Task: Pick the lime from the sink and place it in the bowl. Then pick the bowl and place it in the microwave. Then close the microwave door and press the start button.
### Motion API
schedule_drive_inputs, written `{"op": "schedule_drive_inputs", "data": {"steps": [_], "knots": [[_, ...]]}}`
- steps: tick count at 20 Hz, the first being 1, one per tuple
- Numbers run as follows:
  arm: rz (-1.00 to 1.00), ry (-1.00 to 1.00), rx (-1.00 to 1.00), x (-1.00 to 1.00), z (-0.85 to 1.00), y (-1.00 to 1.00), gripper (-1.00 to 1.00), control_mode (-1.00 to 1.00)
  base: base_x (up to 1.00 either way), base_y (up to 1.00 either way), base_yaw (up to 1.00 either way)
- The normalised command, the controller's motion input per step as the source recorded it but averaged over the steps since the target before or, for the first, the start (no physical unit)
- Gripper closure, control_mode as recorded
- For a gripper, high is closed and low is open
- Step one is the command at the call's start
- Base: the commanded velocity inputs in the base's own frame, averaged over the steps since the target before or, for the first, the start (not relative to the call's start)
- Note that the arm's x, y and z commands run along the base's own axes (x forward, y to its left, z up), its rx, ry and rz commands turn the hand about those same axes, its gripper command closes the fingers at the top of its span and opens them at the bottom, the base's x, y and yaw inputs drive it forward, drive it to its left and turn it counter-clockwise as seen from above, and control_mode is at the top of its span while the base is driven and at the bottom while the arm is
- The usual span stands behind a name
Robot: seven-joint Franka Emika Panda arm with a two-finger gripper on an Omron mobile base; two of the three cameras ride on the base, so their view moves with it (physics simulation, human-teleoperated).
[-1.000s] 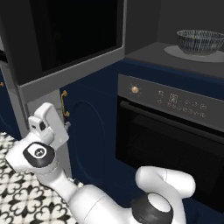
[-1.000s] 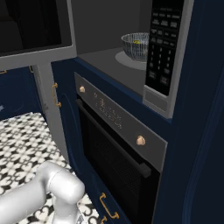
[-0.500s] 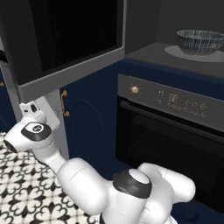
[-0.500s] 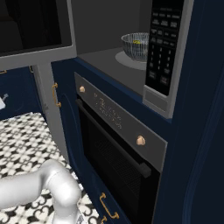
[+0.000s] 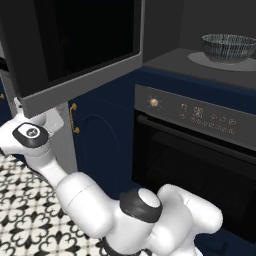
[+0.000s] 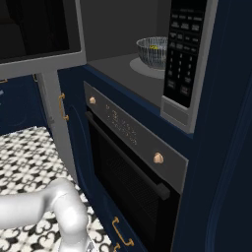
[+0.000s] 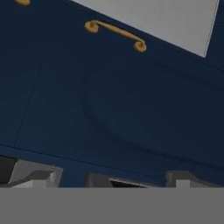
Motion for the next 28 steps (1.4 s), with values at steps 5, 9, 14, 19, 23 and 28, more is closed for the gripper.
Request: {"op": "schedule_drive_inputs", "data": {"steps": [5, 9, 14, 19, 23, 28], "knots": [[0.0, -0.23, 0.01, -0.4, 0.54, -0.9, -1.0, -1.0, 0.0, 0.0, 0.0], [0.0, -0.29, 0.0, -0.65, 0.43, -0.89, -1.0, -1.0, 0.0, 0.0, 0.0], [0.0, -0.29, 0.04, -0.66, 0.42, -0.99, -1.0, -1.0, 0.0, 0.0, 0.0], [0.0, -0.31, 0.04, -0.7, 0.41, -0.95, -1.0, -1.0, 0.0, 0.0, 0.0], [0.0, -0.15, 0.0, -0.66, 0.33, -0.76, -1.0, -1.0, 0.0, 0.0, 0.0], [0.02, 0.0, 0.03, -0.52, 0.4, -0.92, -1.0, -1.0, 0.0, 0.0, 0.0]]}}
